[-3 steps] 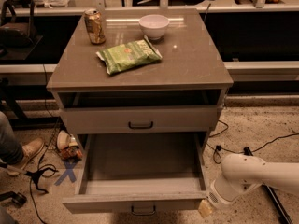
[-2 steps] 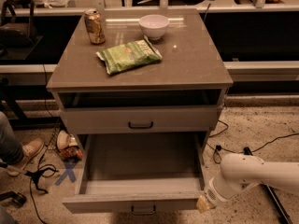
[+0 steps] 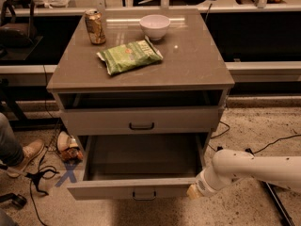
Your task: Close middle drawer
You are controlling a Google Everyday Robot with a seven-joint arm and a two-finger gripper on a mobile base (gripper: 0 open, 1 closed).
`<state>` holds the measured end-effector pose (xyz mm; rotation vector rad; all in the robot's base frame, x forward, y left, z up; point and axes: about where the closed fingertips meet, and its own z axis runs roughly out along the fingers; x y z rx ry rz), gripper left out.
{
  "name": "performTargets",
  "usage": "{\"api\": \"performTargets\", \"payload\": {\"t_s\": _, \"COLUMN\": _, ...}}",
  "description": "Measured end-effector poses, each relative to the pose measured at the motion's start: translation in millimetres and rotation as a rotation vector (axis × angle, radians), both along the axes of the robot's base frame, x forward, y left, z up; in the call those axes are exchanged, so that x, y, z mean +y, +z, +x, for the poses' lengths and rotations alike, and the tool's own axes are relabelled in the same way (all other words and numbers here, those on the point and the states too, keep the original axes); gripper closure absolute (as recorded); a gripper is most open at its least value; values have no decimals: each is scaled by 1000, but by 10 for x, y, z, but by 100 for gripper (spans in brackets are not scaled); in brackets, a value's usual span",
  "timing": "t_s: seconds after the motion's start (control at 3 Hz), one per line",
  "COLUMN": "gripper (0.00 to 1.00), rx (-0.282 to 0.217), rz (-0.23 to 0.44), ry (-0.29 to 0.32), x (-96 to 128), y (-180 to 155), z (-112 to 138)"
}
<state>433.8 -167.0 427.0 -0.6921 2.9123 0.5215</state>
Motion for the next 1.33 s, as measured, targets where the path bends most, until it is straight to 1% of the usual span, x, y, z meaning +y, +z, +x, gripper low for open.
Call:
{"api": "performTargets", "payload": {"t_s": 0.33, "gripper": 100, "rx": -1, "rz": 3, "ry": -3, "x": 11, "y": -20, "z": 15}}
{"api": "performTargets", "payload": {"t_s": 0.67, "gripper": 100, "rx": -16, "rz": 29, "ry": -34, "x": 128, "y": -219, "z": 169}}
{"api": "performTargets", "payload": {"t_s": 1.0, "gripper": 100, "rx": -65, "rz": 86, "ry": -85, "x": 274, "y": -385, "z": 489}}
{"api": "performTargets", "payload": {"t_s": 1.33, "gripper": 100, "rx": -115, "rz": 152, "ry": -123, "x": 453, "y": -494, "z": 821}}
